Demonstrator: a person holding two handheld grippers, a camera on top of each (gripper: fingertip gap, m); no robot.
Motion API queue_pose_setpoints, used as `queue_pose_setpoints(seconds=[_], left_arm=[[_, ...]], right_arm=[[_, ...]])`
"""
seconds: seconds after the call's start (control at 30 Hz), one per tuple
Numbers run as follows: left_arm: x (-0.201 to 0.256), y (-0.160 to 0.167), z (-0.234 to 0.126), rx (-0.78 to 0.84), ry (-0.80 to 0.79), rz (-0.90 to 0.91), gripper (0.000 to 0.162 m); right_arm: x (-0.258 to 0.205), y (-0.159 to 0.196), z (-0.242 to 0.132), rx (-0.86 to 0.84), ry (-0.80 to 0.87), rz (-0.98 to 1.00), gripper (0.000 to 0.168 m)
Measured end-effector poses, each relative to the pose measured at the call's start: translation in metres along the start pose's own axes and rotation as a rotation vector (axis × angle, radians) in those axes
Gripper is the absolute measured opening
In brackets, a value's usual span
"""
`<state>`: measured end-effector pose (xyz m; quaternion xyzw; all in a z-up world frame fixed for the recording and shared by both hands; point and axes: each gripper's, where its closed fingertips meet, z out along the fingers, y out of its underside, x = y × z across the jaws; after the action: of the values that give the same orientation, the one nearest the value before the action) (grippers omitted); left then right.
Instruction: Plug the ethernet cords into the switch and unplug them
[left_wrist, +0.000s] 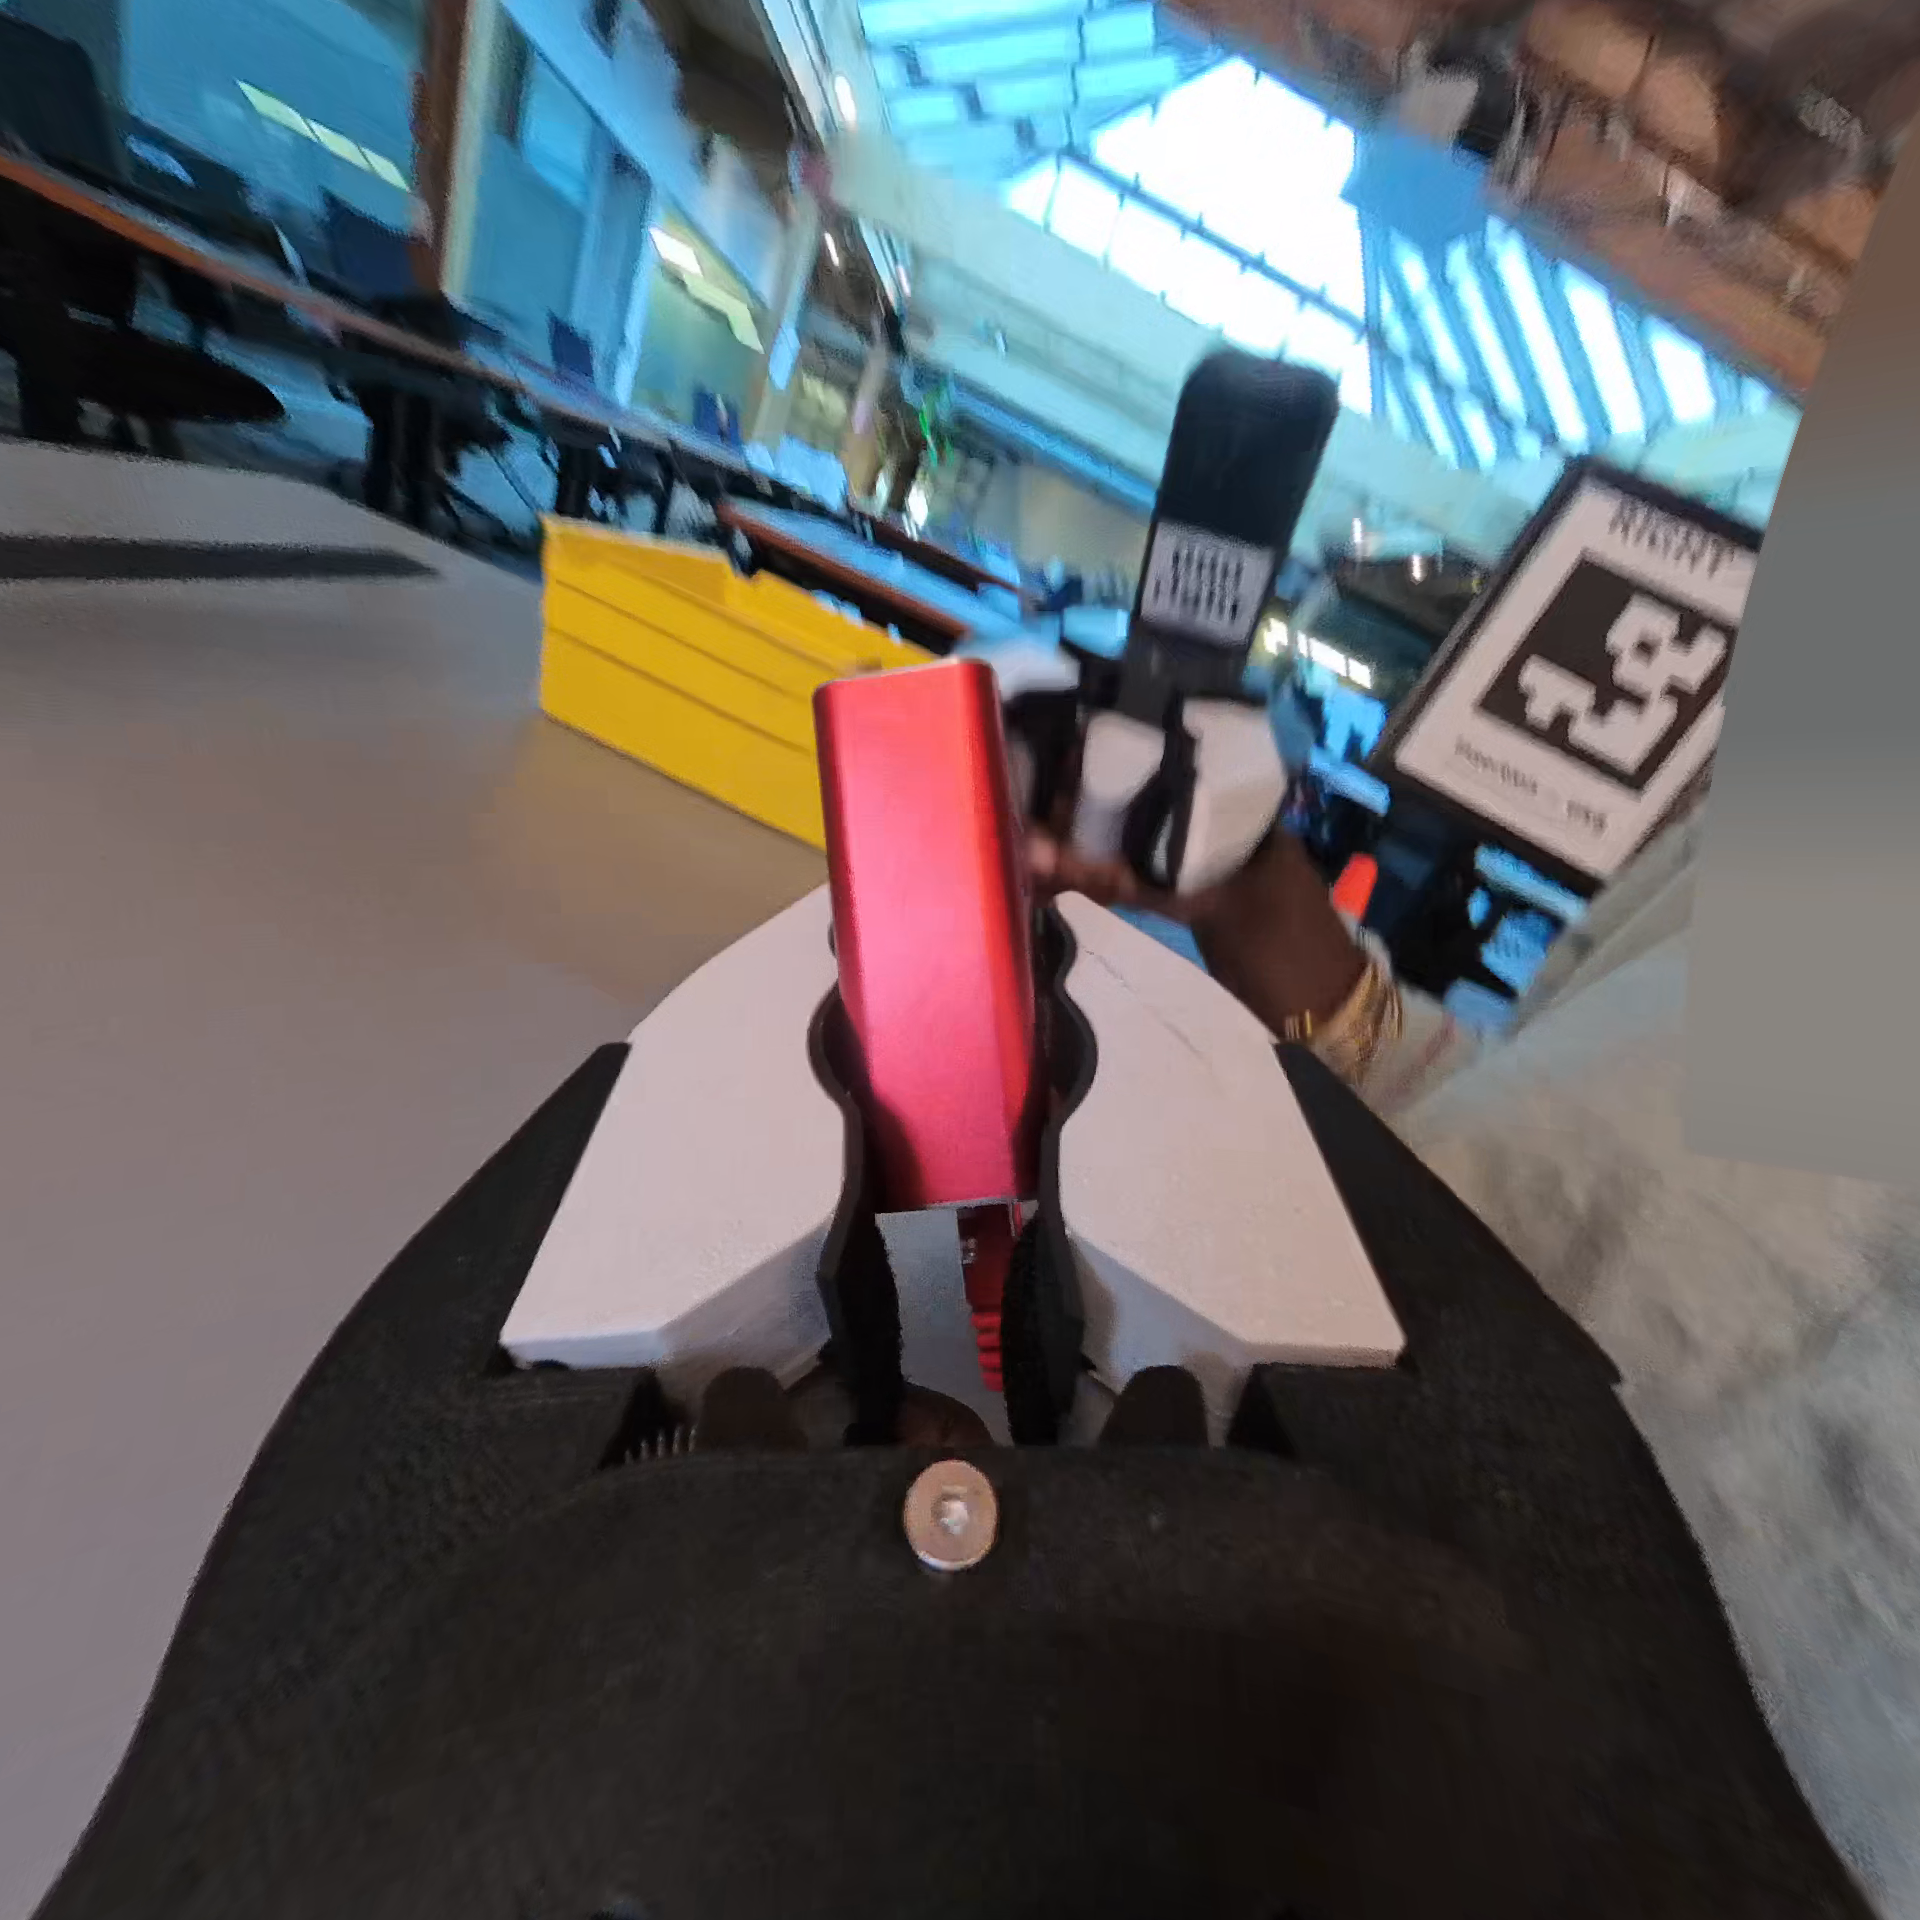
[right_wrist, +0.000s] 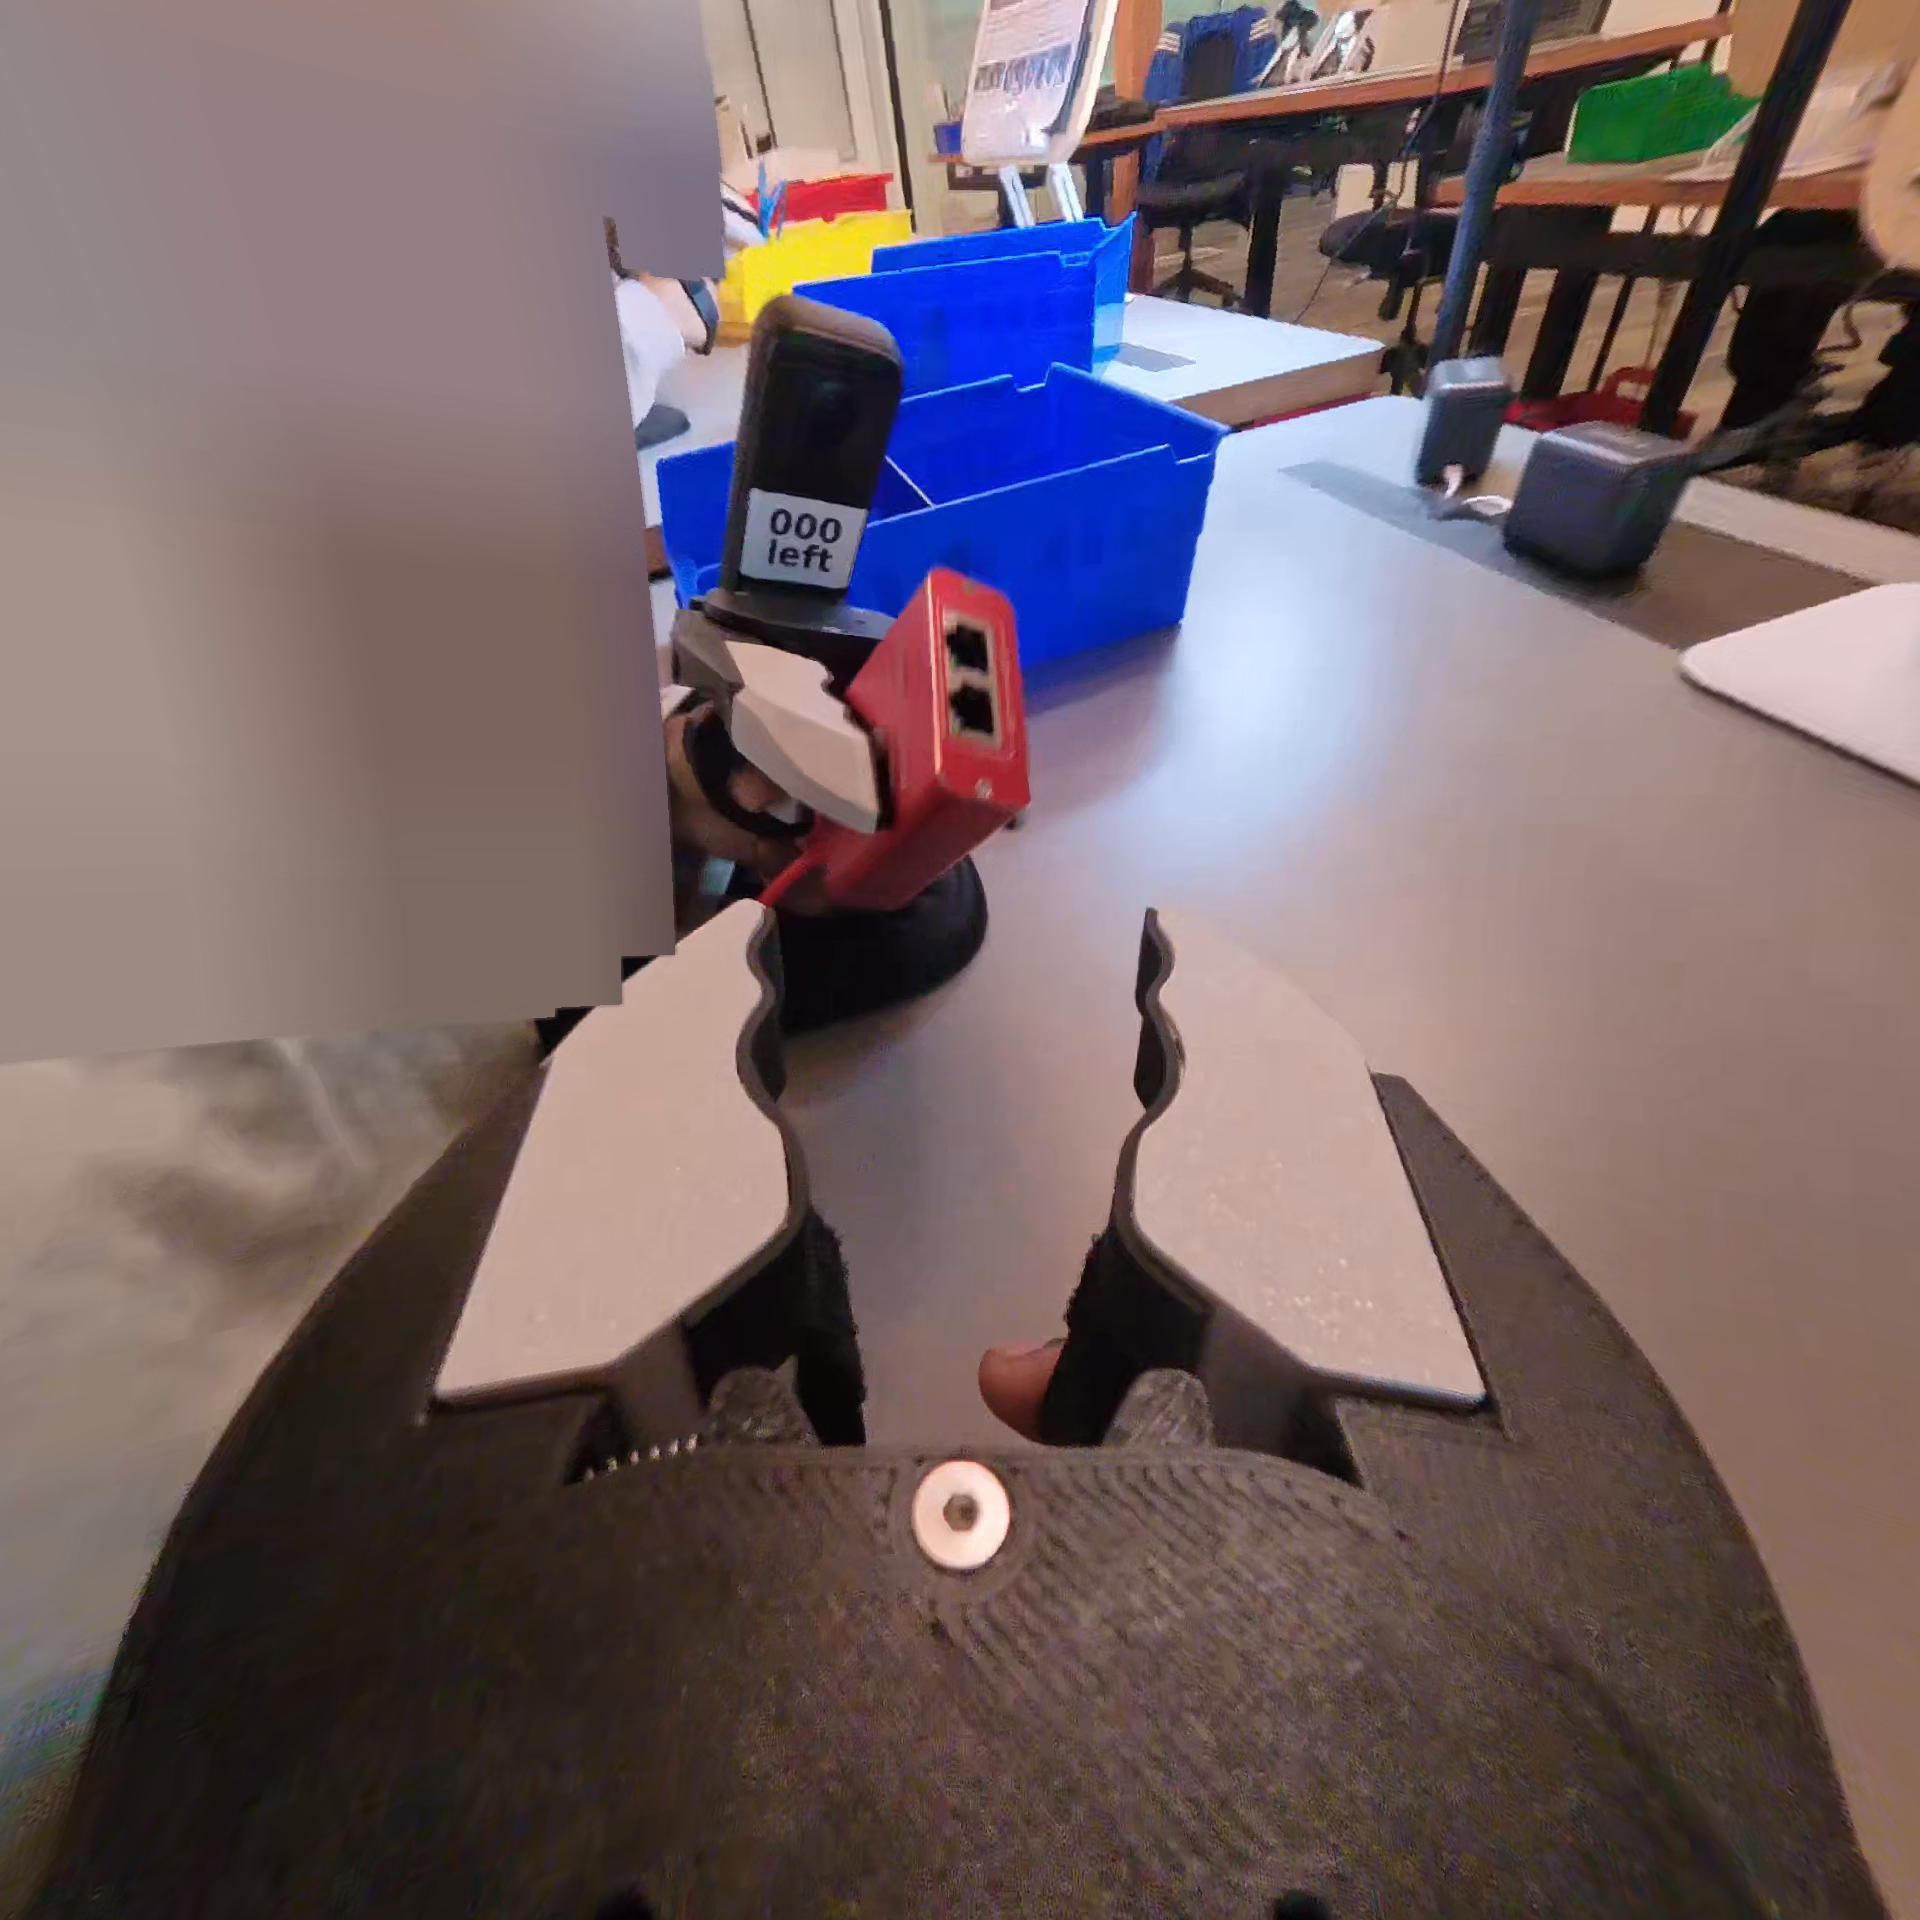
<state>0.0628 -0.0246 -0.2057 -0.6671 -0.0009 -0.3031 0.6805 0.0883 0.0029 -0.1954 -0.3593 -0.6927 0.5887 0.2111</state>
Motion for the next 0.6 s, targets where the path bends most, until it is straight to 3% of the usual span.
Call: queue_pose_setpoints(seconds=[0.13, 0.23, 0.43, 0.53, 0.6], left_arm=[[-0.02, -0.04, -0.023, 0.302, -0.074, -0.114, 0.031], [-0.018, -0.056, -0.034, 0.426, -0.014, -0.189, 0.031], [-0.009, -0.051, -0.026, 0.388, 0.012, -0.145, 0.031], [-0.002, -0.046, -0.021, 0.334, 0.03, -0.095, 0.031], [0.002, -0.049, -0.023, 0.324, 0.034, -0.053, 0.043]], right_arm=[[-0.01, -0.001, 0.05, 0.121, -0.043, 0.146, 0.06], [-0.011, -0.006, 0.076, 0.205, -0.024, 0.194, 0.058], [-0.018, -0.021, 0.094, 0.325, -0.199, 0.379, 0.033], [-0.019, -0.017, 0.088, 0.322, -0.234, 0.359, 0.026], [-0.018, -0.014, 0.076, 0.257, -0.231, 0.283, 0.025]])
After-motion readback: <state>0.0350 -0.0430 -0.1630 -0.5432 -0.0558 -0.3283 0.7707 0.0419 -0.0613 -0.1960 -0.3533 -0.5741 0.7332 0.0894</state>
